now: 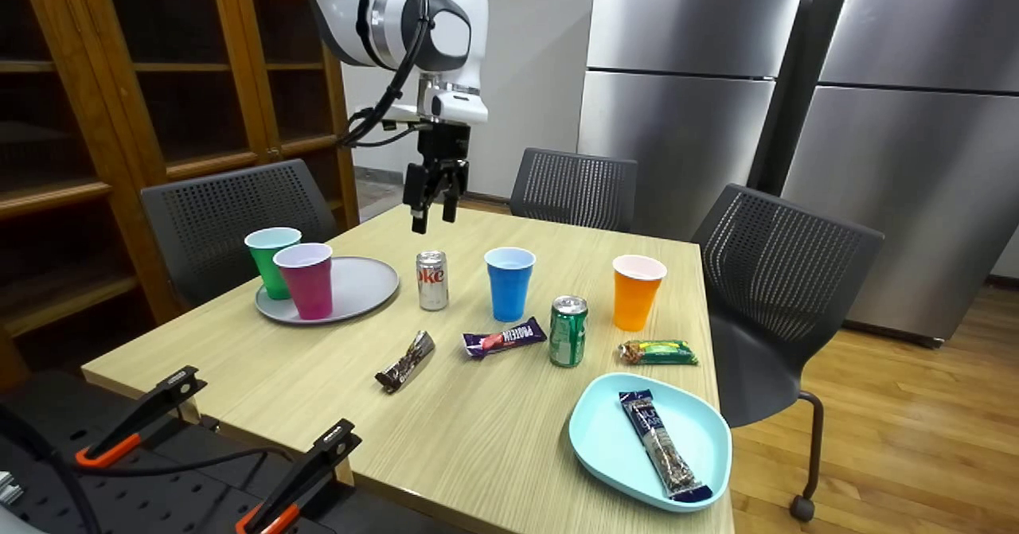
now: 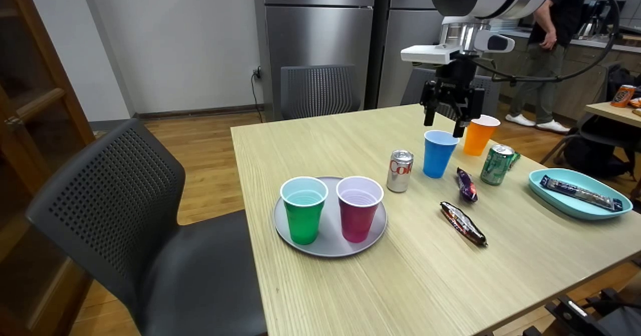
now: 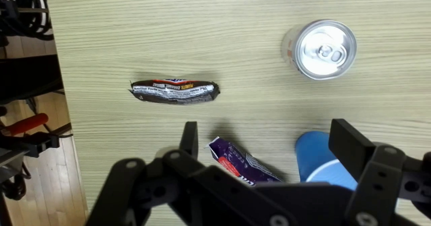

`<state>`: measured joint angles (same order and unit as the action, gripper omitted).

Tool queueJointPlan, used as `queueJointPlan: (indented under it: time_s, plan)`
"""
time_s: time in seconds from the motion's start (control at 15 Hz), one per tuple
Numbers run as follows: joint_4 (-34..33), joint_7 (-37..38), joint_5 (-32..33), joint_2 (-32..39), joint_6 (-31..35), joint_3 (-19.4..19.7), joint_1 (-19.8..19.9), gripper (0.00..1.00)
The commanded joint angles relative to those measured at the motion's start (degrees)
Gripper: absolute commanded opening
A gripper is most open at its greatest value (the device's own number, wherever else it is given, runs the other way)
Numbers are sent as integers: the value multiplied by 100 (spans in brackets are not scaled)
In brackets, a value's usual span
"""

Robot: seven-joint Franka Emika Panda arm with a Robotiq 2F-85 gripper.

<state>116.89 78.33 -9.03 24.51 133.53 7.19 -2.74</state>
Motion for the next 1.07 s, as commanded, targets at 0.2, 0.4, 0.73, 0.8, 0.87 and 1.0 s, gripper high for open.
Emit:
queueJointPlan:
  time_s: [0.2, 0.4, 0.73, 0.8, 0.87, 1.0]
  plan:
    - [-486, 41, -198, 336, 357, 70, 294, 100]
    - [-721, 71, -285, 570, 408, 97, 375, 100]
    - [-987, 379, -295, 978, 620, 238, 356, 100]
    - [-1039, 433, -299, 1064, 635, 248, 357, 100]
    - [-1079, 469, -303, 1138, 657, 255, 361, 100]
    - [-1151, 512, -300, 1258, 658, 268, 363, 100]
